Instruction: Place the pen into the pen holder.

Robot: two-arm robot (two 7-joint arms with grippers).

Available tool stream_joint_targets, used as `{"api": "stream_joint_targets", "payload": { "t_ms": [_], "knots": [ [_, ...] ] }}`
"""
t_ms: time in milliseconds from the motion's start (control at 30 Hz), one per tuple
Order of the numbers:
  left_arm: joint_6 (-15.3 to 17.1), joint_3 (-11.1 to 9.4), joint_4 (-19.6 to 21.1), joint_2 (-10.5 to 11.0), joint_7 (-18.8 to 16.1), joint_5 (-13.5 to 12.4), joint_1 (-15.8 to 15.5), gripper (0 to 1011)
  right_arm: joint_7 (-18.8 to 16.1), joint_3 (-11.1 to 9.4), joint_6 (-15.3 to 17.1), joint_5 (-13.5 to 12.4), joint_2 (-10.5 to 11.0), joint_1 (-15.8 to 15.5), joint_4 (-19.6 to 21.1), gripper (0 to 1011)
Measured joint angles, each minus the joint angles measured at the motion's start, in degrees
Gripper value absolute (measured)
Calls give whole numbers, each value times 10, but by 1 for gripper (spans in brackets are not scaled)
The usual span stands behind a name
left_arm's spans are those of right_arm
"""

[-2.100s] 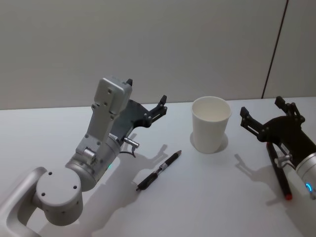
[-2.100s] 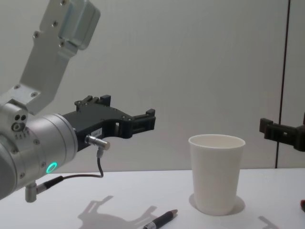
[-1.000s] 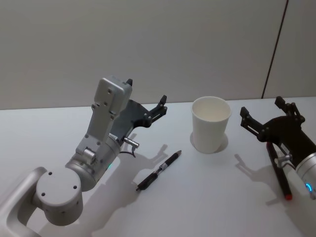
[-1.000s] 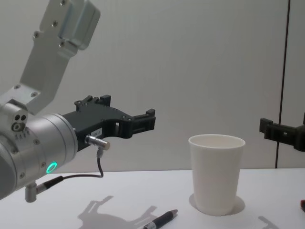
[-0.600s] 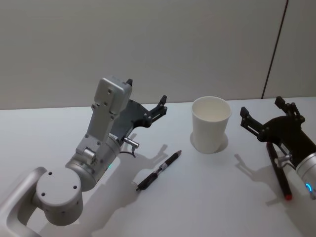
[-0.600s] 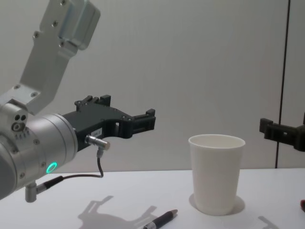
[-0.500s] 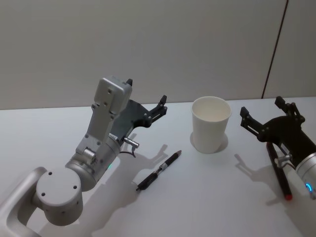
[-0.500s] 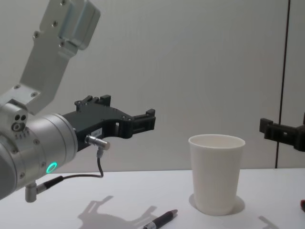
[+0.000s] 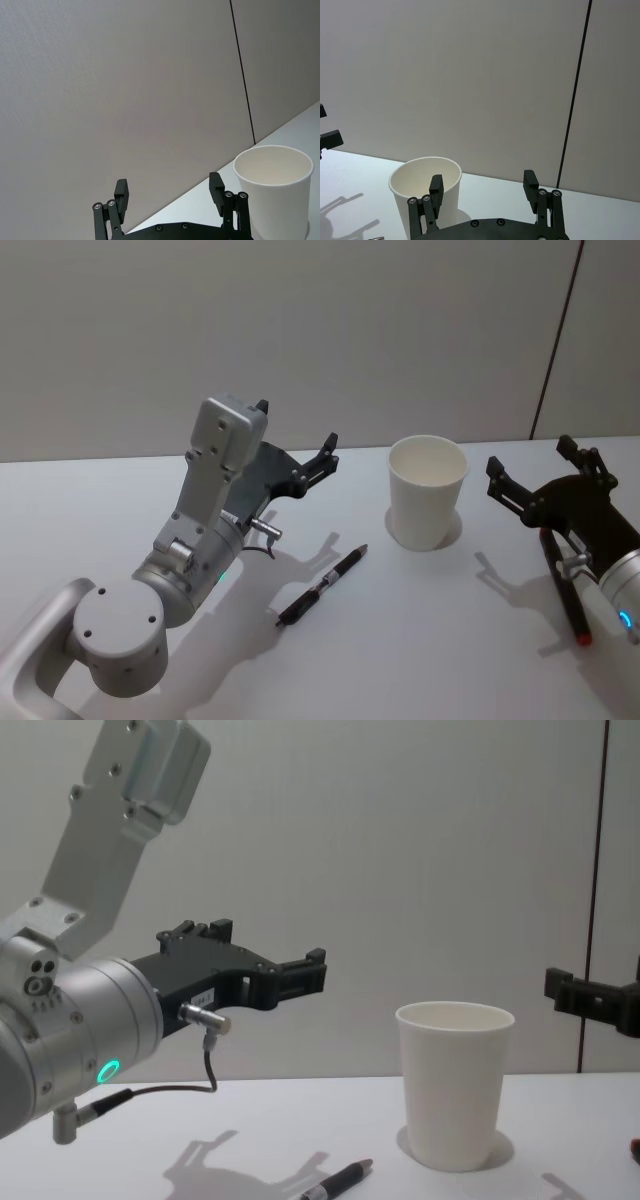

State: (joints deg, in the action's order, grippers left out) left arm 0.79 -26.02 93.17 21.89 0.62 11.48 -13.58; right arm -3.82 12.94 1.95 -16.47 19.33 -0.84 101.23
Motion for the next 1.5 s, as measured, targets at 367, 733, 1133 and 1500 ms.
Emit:
{"api": "stream_joint_targets", "payload": {
  "t_ms": [367, 733, 1133, 1500],
  "knots": [
    [0, 0, 0, 0, 0, 0, 0, 1001, 0, 0, 0, 0, 0, 0, 0, 1002],
    [0, 0, 0, 0, 0, 0, 0, 1001, 0, 0, 0, 0, 0, 0, 0, 1001],
    [0, 0, 0, 0, 0, 0, 0, 1001, -19, -9, 32, -12, 7, 11, -1, 1001],
    [0, 0, 0, 0, 0, 0, 0, 1001, -54, -21, 132, -27, 17, 43, -11, 1001]
  ]
}}
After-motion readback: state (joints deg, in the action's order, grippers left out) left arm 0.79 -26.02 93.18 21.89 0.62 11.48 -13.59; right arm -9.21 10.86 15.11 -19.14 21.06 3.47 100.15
